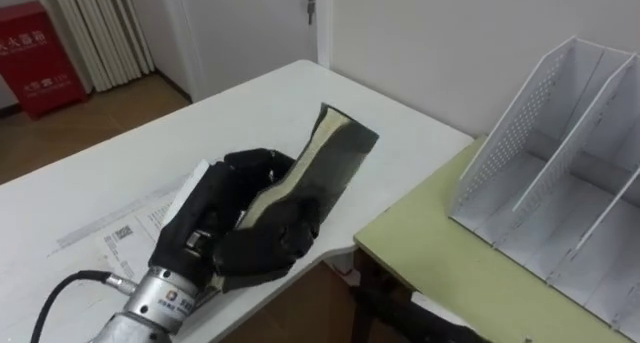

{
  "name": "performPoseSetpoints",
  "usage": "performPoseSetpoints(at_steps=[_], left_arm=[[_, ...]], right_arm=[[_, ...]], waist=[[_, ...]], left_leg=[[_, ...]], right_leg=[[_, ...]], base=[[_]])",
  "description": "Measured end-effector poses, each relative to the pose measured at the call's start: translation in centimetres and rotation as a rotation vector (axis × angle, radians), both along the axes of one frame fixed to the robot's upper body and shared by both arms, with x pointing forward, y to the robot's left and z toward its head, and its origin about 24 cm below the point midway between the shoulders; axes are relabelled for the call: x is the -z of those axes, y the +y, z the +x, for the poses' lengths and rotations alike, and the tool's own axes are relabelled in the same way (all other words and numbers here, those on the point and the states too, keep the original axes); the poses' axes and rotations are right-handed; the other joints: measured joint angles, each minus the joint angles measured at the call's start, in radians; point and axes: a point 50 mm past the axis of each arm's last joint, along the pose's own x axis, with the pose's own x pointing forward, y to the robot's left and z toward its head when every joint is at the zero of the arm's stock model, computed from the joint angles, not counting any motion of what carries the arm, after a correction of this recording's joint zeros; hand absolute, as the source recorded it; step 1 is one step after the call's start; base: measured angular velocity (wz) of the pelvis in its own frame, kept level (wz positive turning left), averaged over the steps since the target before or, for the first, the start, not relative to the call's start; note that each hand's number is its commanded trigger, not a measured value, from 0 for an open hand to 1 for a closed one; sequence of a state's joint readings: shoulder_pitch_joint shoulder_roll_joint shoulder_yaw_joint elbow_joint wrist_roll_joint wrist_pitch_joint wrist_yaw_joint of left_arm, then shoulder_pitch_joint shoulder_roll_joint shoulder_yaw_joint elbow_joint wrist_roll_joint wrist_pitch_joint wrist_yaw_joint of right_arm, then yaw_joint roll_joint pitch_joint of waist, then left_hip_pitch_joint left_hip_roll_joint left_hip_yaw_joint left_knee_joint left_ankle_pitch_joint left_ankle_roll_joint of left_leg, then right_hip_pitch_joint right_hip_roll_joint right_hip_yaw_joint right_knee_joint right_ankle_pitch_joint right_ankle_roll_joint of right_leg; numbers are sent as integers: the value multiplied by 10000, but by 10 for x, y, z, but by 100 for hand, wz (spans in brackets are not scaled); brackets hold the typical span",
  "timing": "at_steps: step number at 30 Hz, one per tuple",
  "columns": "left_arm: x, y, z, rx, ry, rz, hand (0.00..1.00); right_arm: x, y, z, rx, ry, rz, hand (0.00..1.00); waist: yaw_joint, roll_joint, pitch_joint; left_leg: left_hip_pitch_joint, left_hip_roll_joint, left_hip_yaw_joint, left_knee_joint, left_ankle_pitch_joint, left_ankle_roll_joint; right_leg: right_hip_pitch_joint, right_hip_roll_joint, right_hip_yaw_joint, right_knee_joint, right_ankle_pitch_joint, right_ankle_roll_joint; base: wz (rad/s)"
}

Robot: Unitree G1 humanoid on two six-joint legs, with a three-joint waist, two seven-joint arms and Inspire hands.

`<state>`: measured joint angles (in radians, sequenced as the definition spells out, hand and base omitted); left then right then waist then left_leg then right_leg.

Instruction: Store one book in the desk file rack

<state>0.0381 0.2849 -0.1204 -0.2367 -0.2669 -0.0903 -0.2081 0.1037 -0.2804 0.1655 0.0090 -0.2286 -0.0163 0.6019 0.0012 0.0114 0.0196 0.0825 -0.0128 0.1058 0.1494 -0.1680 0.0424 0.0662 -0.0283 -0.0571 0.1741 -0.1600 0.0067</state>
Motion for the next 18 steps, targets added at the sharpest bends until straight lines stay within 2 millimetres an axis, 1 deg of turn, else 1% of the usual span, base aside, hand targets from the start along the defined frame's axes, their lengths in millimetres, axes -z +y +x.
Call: performPoseSetpoints(at_steps=[3, 6, 9, 13, 15, 16, 18], left_arm=[[0, -1, -1, 357, 58, -264, 100], [-1, -1, -2, 876, 211, -1176, 100], [-3, -2, -3, 1401, 315, -2222, 100], [-4, -2, -3, 1766, 391, -2931, 100], [-6, -2, -4, 2148, 396, -3670, 100], [-6, -1, -4, 2237, 373, -3841, 100], [-7, 2, -6, 2627, 405, -4311, 100]], right_arm=[[-9, 4, 0, -407, -232, 79, 0], [-18, 9, 0, -876, -351, 561, 0], [-23, 12, -1, -1171, -238, 1292, 0], [-28, 13, -1, -1297, -145, 2139, 0], [-35, 10, 1, -1116, -244, 3023, 0], [-37, 7, 2, -1008, -304, 3238, 0], [-53, -2, 5, -621, -872, 4160, 0]], waist=[[92, -28, -13], [274, -53, -9], [310, -86, -10], [336, -186, -2], [317, -302, -11], [316, -319, -10], [318, -344, 2]], left_leg=[[10, -2, -5, 14, 0, 0], [80, 2, -1, 17, -1, 0], [158, 3, -10, 17, -24, 0], [140, -1, -11, 25, -25, 2], [174, 0, -5, 36, -25, 2], [172, 0, -10, 38, -25, 2], [114, -2, -16, 37, -29, 7]], right_leg=[[16, -6, -9, 9, 1, -1], [12, -8, -8, 103, 0, 0], [32, -15, -16, 120, 0, 0], [56, -26, -17, 161, 1, 0], [32, -27, -40, 155, 2, 0], [35, -33, -75, 154, 4, 0], [-24, -44, -122, 136, 10, 0]], base=[[0], [-2], [-1], [0], [0], [0], [0]])
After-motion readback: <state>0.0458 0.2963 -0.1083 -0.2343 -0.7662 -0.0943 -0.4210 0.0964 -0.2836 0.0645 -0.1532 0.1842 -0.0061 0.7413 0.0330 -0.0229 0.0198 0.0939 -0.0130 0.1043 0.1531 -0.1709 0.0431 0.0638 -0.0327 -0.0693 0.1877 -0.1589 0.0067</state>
